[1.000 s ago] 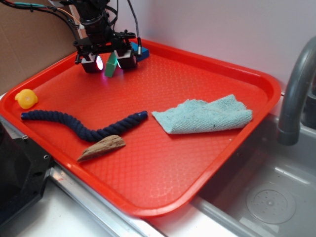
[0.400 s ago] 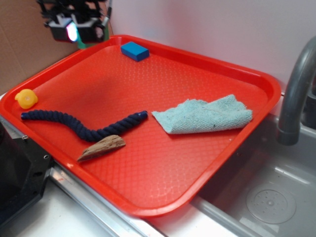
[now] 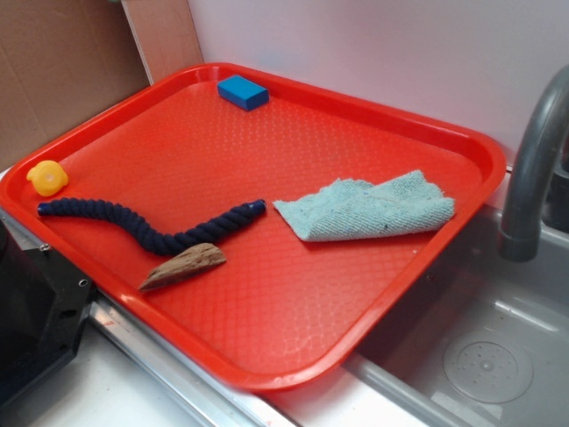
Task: Grab the green block.
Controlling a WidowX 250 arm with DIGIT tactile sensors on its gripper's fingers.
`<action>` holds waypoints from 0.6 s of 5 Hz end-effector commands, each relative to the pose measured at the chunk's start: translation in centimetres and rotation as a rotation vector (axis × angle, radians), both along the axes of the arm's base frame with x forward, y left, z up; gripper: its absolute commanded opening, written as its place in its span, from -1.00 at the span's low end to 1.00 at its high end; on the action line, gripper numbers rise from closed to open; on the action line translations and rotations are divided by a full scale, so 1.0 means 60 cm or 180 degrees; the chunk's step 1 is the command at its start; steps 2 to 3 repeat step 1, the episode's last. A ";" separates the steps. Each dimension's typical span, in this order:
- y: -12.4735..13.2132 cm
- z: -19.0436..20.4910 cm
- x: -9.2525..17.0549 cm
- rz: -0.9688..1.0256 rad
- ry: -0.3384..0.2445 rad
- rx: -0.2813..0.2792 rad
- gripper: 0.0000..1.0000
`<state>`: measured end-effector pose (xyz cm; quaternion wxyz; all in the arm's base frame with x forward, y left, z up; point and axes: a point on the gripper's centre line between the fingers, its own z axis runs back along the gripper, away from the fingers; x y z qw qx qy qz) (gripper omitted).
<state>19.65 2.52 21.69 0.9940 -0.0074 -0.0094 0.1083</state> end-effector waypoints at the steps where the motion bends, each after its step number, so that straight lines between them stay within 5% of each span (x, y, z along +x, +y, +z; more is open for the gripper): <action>1: 0.007 0.061 -0.014 -0.0414 -0.0422 0.0029 -1.00; 3: 0.007 0.061 -0.014 -0.0414 -0.0422 0.0029 -1.00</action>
